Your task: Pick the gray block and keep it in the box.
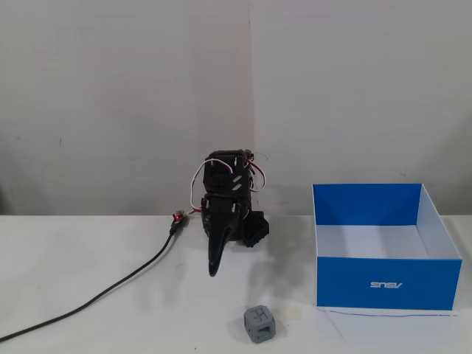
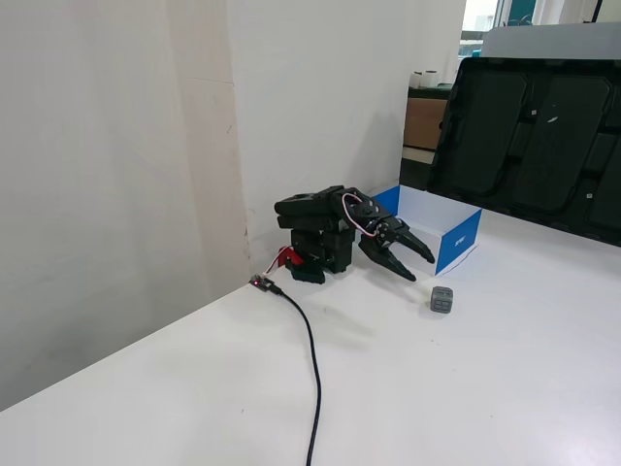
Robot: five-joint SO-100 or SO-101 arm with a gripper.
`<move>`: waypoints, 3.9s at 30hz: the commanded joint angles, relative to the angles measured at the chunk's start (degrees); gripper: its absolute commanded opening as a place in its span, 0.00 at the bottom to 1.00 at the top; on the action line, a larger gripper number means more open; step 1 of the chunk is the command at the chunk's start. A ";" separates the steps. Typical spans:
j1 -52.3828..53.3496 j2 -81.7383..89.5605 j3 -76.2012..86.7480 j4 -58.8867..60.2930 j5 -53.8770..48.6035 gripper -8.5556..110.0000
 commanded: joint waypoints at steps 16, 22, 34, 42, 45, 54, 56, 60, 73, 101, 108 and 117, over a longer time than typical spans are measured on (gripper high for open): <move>-6.77 7.03 -2.55 12.48 -1.85 0.24; -7.38 6.77 -4.48 14.68 -1.93 0.24; -8.88 -4.48 -10.99 13.18 -4.92 0.24; -9.14 -16.70 -16.79 9.14 -5.01 0.24; -10.11 -20.83 -18.46 9.14 -6.42 0.24; -9.40 -43.86 -32.08 10.81 -8.26 0.24; -9.05 -45.62 -33.40 10.28 -8.26 0.24; -8.88 -41.13 -32.87 8.79 -14.94 0.25; -9.49 -61.52 -44.12 10.02 -17.23 0.38; -10.11 -90.26 -56.34 6.15 -17.58 0.43; -11.07 -96.24 -58.62 6.06 -16.87 0.41; -11.43 -99.40 -60.29 5.36 -15.73 0.39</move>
